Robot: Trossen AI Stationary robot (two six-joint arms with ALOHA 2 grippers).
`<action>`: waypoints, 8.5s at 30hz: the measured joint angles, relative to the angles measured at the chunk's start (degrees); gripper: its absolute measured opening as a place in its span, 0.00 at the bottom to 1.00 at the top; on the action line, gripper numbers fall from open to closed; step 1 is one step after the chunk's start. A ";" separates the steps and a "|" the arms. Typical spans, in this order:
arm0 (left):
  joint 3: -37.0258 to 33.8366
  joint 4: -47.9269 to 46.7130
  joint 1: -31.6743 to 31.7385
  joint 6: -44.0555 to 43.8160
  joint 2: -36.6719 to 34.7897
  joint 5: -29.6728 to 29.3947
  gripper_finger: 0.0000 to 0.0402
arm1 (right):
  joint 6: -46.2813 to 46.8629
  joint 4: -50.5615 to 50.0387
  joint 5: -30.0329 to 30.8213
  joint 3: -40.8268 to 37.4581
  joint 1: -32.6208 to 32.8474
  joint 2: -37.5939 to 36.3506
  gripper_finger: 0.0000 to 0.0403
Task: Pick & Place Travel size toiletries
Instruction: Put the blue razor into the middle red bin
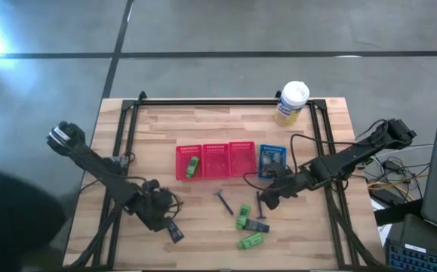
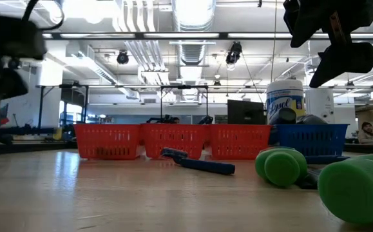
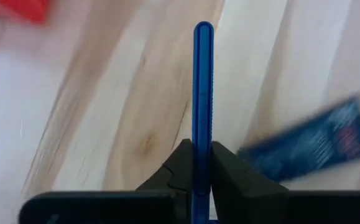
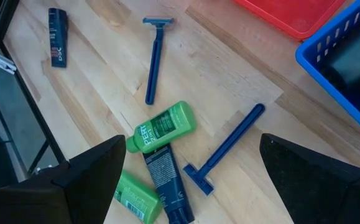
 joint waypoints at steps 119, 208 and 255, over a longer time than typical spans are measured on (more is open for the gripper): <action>21.49 14.13 12.15 28.92 15.17 2.52 0.35 | 30.25 -1.62 -5.81 -0.11 7.71 10.87 0.91; 28.64 12.05 32.18 19.79 12.62 -4.46 0.07 | 22.28 -12.26 -3.44 4.83 7.48 11.46 0.91; 13.93 29.90 33.94 -2.69 12.72 -15.85 0.33 | 23.95 -10.15 -5.10 4.72 7.42 14.31 0.91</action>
